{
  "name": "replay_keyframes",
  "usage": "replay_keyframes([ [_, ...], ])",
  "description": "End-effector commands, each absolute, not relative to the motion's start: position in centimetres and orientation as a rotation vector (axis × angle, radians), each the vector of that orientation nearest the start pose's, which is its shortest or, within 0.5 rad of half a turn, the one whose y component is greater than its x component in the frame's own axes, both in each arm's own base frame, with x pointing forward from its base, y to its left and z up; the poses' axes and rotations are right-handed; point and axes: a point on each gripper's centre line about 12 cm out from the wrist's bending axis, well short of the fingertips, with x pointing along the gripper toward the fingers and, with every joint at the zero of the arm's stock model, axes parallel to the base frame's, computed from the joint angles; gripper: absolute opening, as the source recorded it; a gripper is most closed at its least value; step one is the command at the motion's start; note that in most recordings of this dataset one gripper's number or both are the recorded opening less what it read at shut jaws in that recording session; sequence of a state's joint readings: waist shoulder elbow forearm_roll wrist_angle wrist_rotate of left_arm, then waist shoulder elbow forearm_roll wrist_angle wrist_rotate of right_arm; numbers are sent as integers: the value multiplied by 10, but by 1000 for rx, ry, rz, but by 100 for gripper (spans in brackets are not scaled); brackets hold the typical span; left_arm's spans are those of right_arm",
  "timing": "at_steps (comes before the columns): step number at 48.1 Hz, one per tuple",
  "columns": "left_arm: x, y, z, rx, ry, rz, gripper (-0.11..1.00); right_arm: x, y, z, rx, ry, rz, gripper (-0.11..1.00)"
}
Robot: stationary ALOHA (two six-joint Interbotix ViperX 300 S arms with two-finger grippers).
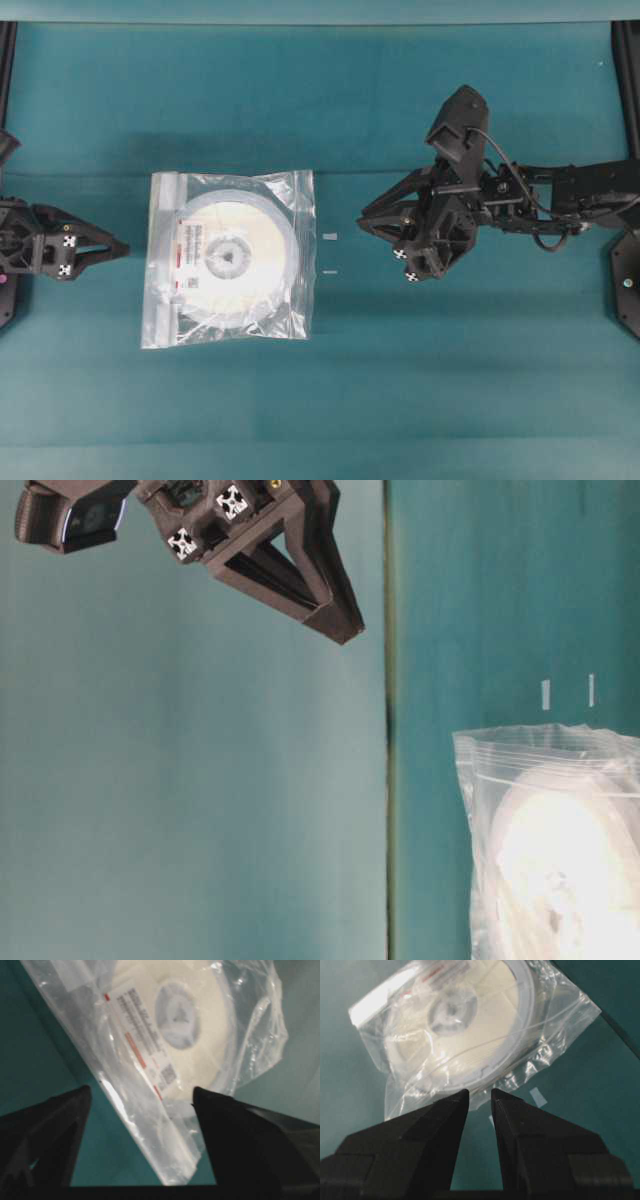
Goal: Take out the reel from the clear zip bag.
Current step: 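Grasp the left edge of the clear bag with the left gripper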
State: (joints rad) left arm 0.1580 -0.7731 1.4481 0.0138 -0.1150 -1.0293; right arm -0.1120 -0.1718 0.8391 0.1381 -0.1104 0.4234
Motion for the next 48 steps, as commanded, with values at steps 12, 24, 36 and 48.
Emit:
replay_keyframes([
  [12,167,31,123,-1045,472,480,93,345,-40,192,586,484,-272,46],
  [24,169,32,106,-1113,492,518,94,345,-40,192,589,485,-273,46],
  [36,184,34,99,-1116,489,517,94,345,-38,193,595,484,-271,46],
  [48,205,39,93,-1121,481,514,94,345,-37,193,595,485,-268,46],
])
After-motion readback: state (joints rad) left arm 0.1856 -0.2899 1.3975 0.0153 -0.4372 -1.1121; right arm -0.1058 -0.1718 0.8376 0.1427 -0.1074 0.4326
